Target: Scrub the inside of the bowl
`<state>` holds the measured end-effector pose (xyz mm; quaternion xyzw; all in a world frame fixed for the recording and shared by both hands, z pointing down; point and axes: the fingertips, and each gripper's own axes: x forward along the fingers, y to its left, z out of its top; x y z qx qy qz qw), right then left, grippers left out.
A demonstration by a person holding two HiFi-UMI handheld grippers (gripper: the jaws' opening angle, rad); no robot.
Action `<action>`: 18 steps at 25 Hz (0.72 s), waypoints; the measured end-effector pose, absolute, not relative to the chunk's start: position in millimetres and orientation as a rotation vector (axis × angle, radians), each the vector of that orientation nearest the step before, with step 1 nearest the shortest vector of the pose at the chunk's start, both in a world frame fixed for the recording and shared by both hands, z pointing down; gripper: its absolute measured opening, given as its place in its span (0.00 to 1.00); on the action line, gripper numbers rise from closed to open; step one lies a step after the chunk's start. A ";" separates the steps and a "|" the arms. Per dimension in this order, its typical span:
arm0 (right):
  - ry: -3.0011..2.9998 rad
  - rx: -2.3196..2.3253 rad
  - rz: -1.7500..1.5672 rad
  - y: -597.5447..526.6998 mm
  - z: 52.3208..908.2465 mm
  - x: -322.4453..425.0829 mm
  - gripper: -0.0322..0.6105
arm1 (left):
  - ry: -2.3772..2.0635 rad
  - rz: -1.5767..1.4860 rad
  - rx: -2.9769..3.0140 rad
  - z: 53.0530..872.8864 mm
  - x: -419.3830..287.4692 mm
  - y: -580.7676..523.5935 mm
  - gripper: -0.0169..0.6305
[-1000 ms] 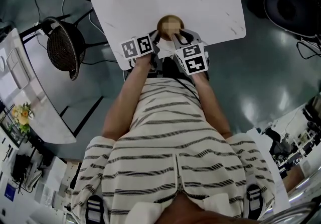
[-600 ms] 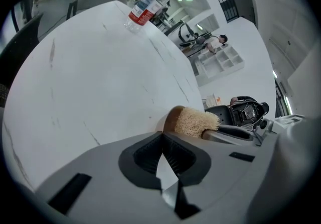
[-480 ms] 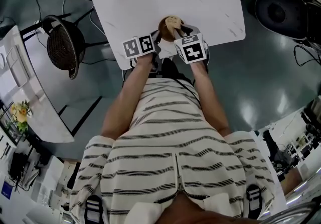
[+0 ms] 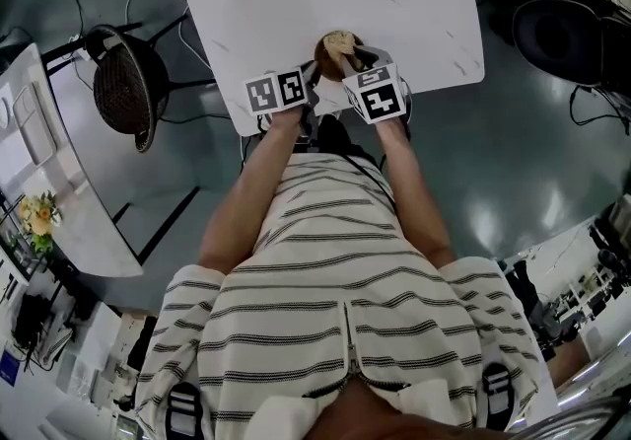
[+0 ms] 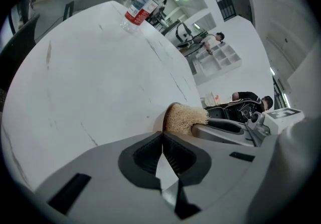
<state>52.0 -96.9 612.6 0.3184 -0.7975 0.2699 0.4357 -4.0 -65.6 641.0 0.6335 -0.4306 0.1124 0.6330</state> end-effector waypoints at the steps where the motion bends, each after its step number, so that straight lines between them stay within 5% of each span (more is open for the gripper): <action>1: -1.998 0.790 0.659 -96.8 612.5 50.3 0.18 | -0.984 0.260 1.454 640.9 -3.8 -65.9 0.04; 18: -1.994 0.527 0.492 -79.7 614.7 34.7 0.18 | -0.998 0.240 1.466 640.2 -3.4 -67.2 0.04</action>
